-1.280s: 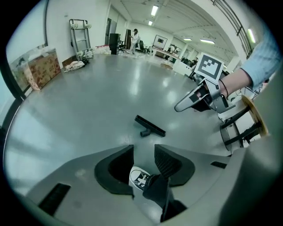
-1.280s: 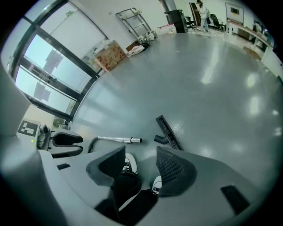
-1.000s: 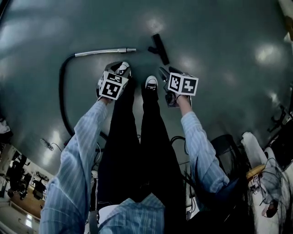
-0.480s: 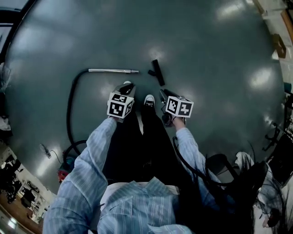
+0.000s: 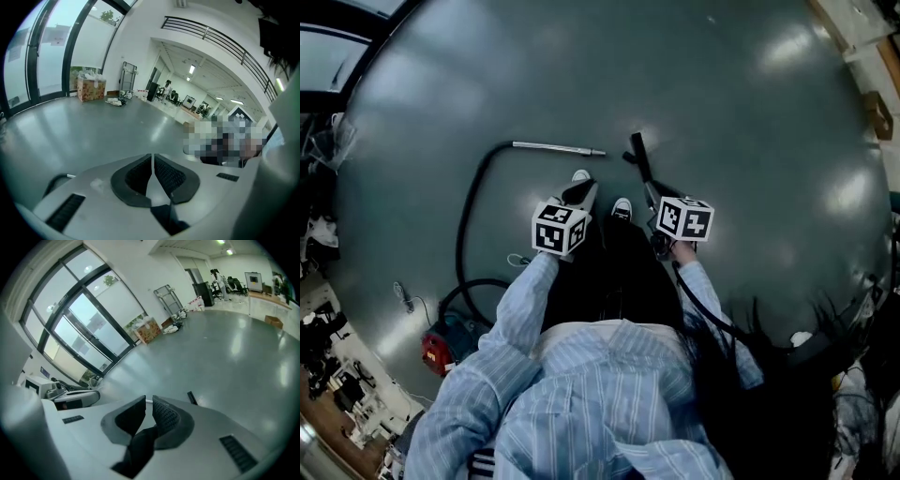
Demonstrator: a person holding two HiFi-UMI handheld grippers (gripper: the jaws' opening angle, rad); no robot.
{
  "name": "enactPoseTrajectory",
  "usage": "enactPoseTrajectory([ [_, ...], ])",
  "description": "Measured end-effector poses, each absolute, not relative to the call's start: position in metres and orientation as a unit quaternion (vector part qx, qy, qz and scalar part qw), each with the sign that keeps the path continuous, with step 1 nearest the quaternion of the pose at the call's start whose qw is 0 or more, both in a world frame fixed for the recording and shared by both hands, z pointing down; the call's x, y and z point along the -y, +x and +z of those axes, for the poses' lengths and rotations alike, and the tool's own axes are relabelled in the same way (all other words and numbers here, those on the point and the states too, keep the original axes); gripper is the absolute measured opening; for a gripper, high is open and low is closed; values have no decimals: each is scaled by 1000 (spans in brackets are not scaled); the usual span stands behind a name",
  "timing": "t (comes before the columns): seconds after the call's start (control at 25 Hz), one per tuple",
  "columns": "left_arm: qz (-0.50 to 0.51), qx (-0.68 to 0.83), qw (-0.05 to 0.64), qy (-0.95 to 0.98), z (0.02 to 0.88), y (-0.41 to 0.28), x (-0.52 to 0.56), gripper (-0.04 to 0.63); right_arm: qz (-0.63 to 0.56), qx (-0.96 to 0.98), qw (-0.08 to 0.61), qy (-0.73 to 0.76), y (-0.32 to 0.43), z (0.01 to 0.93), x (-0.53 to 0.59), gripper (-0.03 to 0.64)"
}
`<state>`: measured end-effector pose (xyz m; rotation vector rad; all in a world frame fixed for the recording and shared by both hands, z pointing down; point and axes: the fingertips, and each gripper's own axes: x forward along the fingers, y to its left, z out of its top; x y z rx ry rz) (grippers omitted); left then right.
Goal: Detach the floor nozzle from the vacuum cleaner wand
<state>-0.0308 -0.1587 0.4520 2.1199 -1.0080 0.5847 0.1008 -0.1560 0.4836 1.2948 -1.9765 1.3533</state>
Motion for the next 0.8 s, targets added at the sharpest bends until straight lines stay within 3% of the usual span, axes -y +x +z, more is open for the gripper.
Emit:
enactPoseTrajectory([
  [0.36, 193, 413, 400, 795, 421, -55, 95, 23, 469, 740, 226, 426, 74, 452, 124, 49],
  [0.8, 158, 423, 351, 820, 380, -119, 65, 23, 429, 755, 241, 432, 14, 430, 88, 49],
])
